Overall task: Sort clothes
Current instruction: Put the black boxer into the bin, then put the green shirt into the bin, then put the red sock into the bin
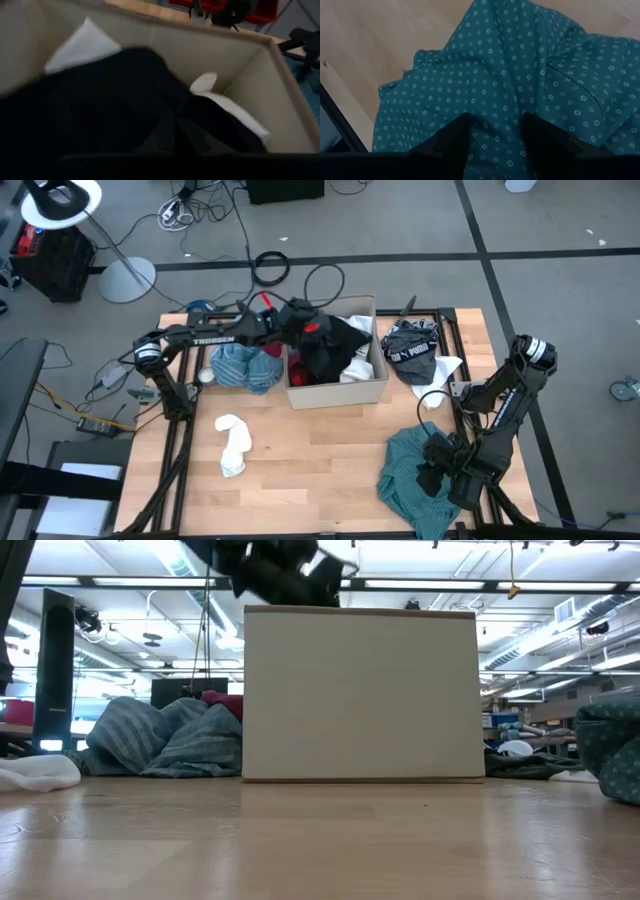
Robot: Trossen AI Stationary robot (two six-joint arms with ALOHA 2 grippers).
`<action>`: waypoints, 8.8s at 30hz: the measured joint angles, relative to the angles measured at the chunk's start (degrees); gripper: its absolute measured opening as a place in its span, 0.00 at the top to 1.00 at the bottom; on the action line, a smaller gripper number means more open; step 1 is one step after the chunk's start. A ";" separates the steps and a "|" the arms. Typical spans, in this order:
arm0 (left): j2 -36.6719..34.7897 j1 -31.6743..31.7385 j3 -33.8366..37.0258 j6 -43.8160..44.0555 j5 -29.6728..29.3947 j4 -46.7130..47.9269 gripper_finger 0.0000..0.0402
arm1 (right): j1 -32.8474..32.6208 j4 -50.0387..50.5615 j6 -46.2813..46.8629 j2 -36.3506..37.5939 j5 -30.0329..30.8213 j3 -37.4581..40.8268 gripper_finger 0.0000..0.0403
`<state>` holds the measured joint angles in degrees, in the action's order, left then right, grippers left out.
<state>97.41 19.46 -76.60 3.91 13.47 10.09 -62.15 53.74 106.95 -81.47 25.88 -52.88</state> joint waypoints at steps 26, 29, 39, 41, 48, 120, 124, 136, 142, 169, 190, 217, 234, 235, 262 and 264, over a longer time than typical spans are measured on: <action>-27.97 -4.52 8.14 -4.92 -2.12 -0.08 0.73 | -0.10 -0.89 0.51 0.02 -3.67 0.00 0.54; -36.22 -7.98 14.80 -4.70 -5.50 -1.55 0.73 | -0.10 -1.22 -2.28 0.02 -3.66 0.00 0.54; -59.04 -17.65 35.36 -0.13 -14.57 -8.53 0.73 | 1.01 -6.87 -5.13 0.03 -3.47 5.31 0.54; -62.23 -18.83 39.28 0.62 -15.78 -10.64 0.73 | 1.80 -11.39 -5.20 0.02 -3.44 8.41 0.54; -70.05 -20.15 49.30 1.19 -16.80 -14.20 0.73 | 6.04 -22.02 -6.05 0.24 -2.59 16.60 0.68; -76.48 -20.33 65.73 2.38 -17.41 -19.08 0.73 | 75.05 -9.22 -101.32 -17.86 -9.26 -58.42 0.98; -76.46 -20.33 65.73 2.38 -17.48 -18.93 0.73 | 76.51 -2.29 -97.65 -22.93 -9.41 -58.38 0.98; -76.48 -20.33 65.73 2.59 -17.50 -19.09 0.73 | 78.31 -9.42 -97.55 -40.67 -16.50 -58.40 0.68; -76.47 -20.33 65.70 2.71 -17.50 -18.89 0.73 | 80.31 -10.08 -95.27 -47.20 -23.44 -58.62 0.46; -76.48 -20.33 65.70 5.78 -18.27 -17.62 0.73 | 78.47 6.69 -96.73 -19.17 -17.96 -58.31 0.34; -76.41 -22.61 61.31 11.31 -21.90 -7.22 0.73 | 43.21 6.44 -69.21 4.09 12.23 -29.46 0.39; -68.68 -12.54 57.31 11.26 -33.86 -1.69 0.73 | 27.32 -11.28 -41.03 9.49 28.48 1.92 0.39; -42.86 13.42 45.33 2.74 -8.87 -7.25 0.73 | 27.34 -11.28 -42.13 9.55 28.49 1.92 0.39; -40.82 13.84 44.71 1.99 -8.10 -7.17 0.73 | 27.34 -11.28 -42.14 9.55 28.51 1.92 0.39; -47.85 13.05 34.36 -2.20 -10.17 10.45 0.99 | 25.38 -10.87 -42.70 9.58 30.44 1.92 0.40; -46.60 13.05 35.60 -2.14 -9.47 7.54 0.98 | 25.38 -10.97 -42.70 9.60 30.46 1.92 0.40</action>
<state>50.81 32.51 -41.00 1.77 4.00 17.63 -36.77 42.76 64.25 -71.88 56.34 -50.96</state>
